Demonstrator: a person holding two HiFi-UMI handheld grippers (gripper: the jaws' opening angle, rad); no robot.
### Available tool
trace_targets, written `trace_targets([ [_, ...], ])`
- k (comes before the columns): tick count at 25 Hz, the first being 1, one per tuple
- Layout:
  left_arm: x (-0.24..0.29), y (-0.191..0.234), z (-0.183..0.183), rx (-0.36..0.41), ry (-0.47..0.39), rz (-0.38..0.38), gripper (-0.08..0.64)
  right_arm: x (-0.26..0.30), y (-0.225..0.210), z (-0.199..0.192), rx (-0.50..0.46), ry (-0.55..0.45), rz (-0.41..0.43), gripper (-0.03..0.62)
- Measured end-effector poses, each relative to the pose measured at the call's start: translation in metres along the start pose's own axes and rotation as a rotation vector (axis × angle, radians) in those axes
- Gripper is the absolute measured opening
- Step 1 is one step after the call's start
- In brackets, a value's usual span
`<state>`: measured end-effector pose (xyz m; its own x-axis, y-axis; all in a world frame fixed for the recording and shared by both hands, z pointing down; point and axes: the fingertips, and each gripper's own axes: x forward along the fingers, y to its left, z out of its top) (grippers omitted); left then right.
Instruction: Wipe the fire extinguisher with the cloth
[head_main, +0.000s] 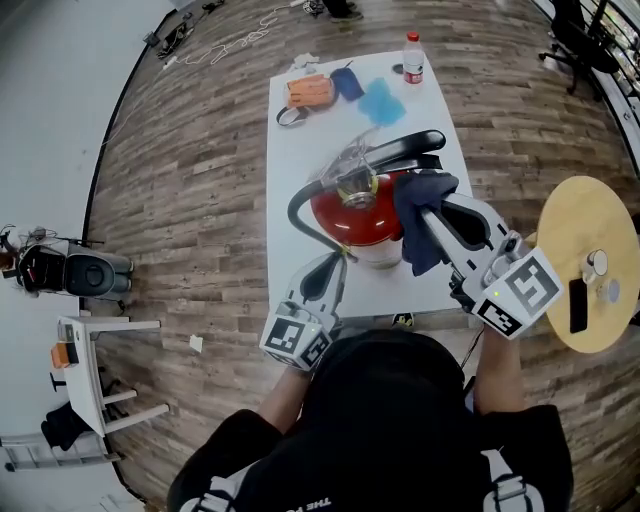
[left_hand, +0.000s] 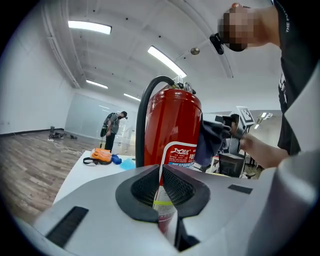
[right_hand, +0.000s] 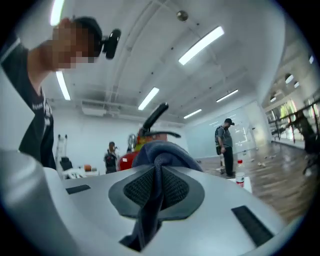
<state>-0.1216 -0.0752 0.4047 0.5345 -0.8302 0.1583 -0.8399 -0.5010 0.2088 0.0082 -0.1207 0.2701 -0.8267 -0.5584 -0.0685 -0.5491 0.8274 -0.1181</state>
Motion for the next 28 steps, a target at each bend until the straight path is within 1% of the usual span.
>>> trace_targets([
  [1,-0.001,0.001,-0.001,0.0,0.003,0.003,0.035,0.001,-0.001,-0.011,-0.044,0.046,-0.043,0.037],
  [2,-0.002,0.003,-0.002,0.001,0.006,0.005,0.035,0.002,0.003,-0.019,-0.079,0.072,-0.066,0.035],
  [3,-0.002,0.005,-0.002,0.003,0.009,0.008,0.035,0.002,0.01,-0.023,-0.088,0.078,-0.069,0.035],
  [5,-0.001,0.007,-0.003,0.004,0.014,0.01,0.035,-0.001,0.026,-0.036,-0.044,0.084,-0.028,0.035],
  [7,0.001,0.007,-0.003,0.005,0.013,0.006,0.035,-0.004,0.038,-0.064,-0.005,0.127,0.011,0.035],
  [9,0.004,0.006,-0.002,0.007,0.01,-0.002,0.035,-0.002,0.05,-0.086,-0.013,0.177,0.037,0.035],
  [10,0.004,0.005,-0.002,0.007,0.008,-0.006,0.035,0.001,0.056,-0.087,-0.024,0.176,0.042,0.035],
  [11,0.005,0.004,-0.001,0.007,0.007,-0.009,0.035,0.004,0.063,-0.08,-0.044,0.154,0.046,0.035],
  [13,0.006,0.002,-0.001,0.009,0.004,-0.015,0.035,0.011,0.078,-0.049,-0.098,0.084,0.065,0.035],
  [14,0.007,0.002,0.0,0.009,0.003,-0.017,0.035,0.015,0.084,-0.034,-0.13,0.075,0.078,0.035],
  [15,0.007,0.001,0.0,0.009,0.002,-0.018,0.035,0.018,0.089,-0.024,-0.165,0.088,0.089,0.035],
  [17,0.005,0.0,0.0,0.005,-0.001,-0.016,0.035,0.022,0.097,-0.013,-0.209,0.106,0.091,0.035],
  [20,0.003,0.002,-0.002,0.0,-0.005,-0.005,0.035,0.026,0.103,-0.015,-0.248,0.074,0.05,0.035],
  [22,-0.001,0.003,-0.004,-0.004,-0.004,0.003,0.035,0.03,0.106,-0.037,-0.277,0.114,0.032,0.035],
  [25,-0.009,0.007,-0.006,-0.007,-0.006,0.025,0.035,0.036,0.107,-0.084,-0.308,0.221,0.035,0.035],
  [28,-0.018,0.013,-0.008,-0.009,-0.002,0.048,0.035,0.034,0.101,-0.135,-0.306,0.326,0.044,0.035],
])
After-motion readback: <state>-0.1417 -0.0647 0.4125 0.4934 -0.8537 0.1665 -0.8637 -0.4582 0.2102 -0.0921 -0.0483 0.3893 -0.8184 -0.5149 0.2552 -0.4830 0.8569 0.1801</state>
